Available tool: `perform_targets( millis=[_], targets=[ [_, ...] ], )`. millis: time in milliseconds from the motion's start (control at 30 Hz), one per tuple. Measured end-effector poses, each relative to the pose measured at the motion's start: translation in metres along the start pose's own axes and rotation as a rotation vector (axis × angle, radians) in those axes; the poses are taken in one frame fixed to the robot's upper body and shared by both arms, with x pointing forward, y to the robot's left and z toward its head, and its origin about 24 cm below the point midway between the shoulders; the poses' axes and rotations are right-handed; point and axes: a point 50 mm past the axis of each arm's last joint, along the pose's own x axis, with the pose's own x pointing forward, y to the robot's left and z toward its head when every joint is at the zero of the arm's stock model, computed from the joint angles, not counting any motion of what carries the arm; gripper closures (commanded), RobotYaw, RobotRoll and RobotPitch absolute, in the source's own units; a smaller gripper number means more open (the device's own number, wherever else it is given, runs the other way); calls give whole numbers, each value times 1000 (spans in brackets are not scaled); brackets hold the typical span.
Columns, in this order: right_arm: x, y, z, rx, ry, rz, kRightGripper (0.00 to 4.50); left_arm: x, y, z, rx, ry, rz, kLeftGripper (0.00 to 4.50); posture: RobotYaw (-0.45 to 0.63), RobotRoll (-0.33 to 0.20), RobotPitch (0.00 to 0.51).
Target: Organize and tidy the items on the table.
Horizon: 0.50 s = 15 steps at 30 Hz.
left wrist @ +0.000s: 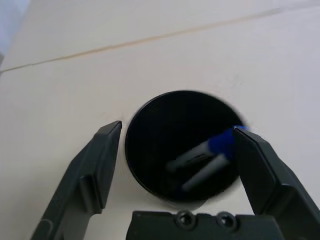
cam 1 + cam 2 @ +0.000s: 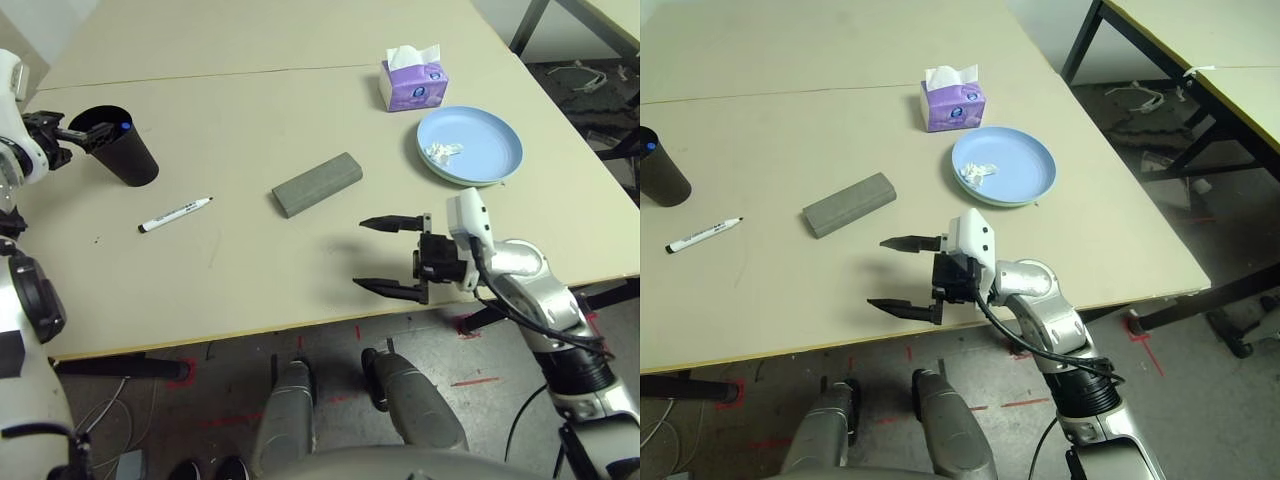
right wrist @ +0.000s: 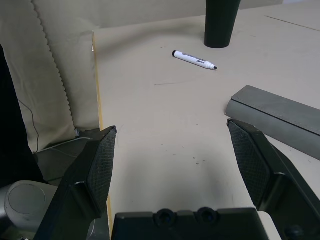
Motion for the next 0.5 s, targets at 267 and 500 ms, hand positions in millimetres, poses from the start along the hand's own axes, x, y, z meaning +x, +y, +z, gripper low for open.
perform_targets(
  millis=[267,500],
  targets=[
    [1,2,-2,2,7,16,0,-5,4,0,-42,-37,-3,15,-201,0,222],
    [1,2,-3,3,8,15,0,-14,-1,25,-127,-280,-222,15,-199,0,224]
  ],
)
